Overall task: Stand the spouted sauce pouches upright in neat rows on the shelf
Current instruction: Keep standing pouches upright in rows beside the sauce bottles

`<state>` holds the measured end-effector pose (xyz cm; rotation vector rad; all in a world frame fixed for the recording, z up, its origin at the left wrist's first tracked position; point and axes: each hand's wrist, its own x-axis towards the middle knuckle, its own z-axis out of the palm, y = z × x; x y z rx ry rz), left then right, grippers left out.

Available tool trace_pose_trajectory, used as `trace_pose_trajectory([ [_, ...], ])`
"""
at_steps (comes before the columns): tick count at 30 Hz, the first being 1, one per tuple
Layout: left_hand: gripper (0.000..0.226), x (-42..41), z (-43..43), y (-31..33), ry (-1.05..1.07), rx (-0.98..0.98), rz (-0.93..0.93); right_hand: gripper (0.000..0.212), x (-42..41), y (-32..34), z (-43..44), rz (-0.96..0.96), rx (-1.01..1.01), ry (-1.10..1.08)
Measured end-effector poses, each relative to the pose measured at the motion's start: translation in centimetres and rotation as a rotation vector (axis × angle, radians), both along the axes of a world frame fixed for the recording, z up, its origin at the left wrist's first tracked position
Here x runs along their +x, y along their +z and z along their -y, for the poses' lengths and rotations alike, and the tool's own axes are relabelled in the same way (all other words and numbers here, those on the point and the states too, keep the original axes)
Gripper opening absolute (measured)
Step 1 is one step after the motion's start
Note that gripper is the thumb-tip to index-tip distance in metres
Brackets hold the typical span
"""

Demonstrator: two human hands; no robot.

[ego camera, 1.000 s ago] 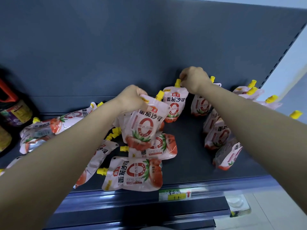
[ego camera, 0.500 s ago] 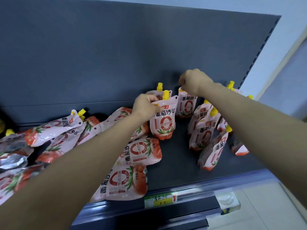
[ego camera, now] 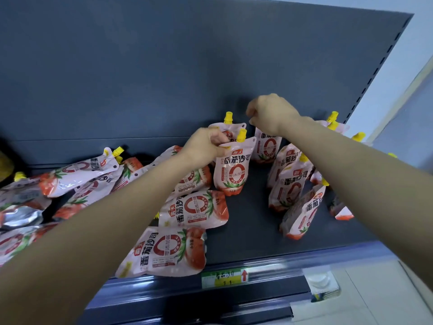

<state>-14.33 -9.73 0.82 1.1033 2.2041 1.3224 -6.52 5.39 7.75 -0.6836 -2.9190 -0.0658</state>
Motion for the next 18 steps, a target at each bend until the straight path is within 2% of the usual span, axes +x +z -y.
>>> trace_pose_trajectory([
  [5, 0.021, -1.0, 4.9, 2.3, 0.006, -0.020, -0.196, 0.028, -0.9, 0.8, 2.7, 0.003, 0.159, 0.105],
  [8, 0.024, -1.1, 8.4, 3.2, 0.006, -0.118, -0.364, 0.026, -2.2, 1.0, 5.3, 0.004, 0.250, 0.239],
  [11, 0.028, -1.2, 11.5, 3.4, 0.005, -0.241, -0.510, 0.029, -3.5, 0.5, 8.3, 0.063, 0.258, 0.386],
  [14, 0.030, -1.4, 14.1, 2.4, -0.020, -0.355, -0.567, 0.031, -4.7, -0.9, 10.9, 0.141, 0.251, 0.511],
  [18, 0.035, -1.6, 16.8, 0.2, -0.024, -0.483, -0.551, 0.029, -6.3, -3.8, 13.6, 0.252, 0.217, 0.568],
])
